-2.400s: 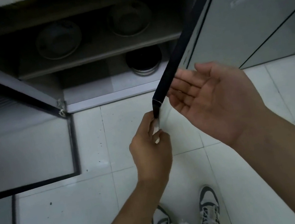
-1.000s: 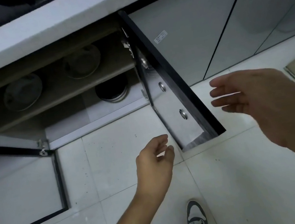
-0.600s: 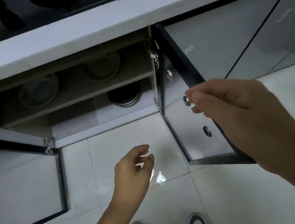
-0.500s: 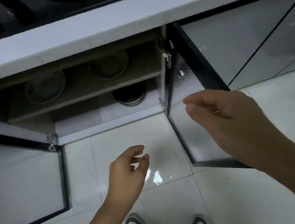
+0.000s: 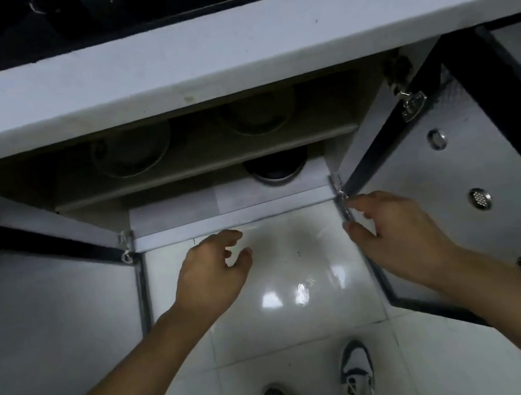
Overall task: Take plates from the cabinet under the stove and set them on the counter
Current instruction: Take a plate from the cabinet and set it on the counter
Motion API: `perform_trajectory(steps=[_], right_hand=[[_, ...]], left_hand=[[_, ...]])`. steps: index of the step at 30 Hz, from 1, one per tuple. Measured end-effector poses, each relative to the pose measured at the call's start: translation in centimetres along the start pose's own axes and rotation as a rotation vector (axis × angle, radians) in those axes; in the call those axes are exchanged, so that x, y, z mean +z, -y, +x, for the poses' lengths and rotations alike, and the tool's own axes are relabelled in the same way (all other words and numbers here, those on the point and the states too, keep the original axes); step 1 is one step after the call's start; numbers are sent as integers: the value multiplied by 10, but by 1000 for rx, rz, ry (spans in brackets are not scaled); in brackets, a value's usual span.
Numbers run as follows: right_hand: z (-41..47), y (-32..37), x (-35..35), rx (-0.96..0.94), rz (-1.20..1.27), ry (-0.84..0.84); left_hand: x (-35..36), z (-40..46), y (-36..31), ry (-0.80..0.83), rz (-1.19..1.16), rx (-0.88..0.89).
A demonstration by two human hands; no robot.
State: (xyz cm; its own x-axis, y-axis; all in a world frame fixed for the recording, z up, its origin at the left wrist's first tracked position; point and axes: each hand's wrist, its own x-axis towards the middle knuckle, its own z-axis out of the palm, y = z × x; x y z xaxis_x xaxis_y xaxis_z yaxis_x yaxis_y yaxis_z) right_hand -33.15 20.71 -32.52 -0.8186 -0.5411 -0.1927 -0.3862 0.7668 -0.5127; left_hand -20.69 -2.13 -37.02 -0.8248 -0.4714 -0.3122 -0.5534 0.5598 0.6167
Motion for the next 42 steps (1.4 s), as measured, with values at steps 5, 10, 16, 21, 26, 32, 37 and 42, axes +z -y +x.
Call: perform_trajectory(steps=[5,10,16,21,26,32,37,42], right_hand=[[51,-12,24,-19,-70,25],[107,-29,45,-20,-105,25],[168,-45,77,-73,-209,-96],[217,-54,95,-32,-211,-234],[254,-70,107,32,-133,-338],[282,-83,120,41,183,-375],[305,-75,121,327,846,-340],[329,-76,124,354,912,-214]], left_hand=[[-2,52,6,-45,204,86],[1,108,21,-78,244,92],[3,176,46,-98,172,156],[9,234,62,-140,269,159],[13,277,65,-206,187,310],[29,310,75,-384,2,294],[33,333,66,-289,-714,-10],[35,342,55,-57,-1077,-160]])
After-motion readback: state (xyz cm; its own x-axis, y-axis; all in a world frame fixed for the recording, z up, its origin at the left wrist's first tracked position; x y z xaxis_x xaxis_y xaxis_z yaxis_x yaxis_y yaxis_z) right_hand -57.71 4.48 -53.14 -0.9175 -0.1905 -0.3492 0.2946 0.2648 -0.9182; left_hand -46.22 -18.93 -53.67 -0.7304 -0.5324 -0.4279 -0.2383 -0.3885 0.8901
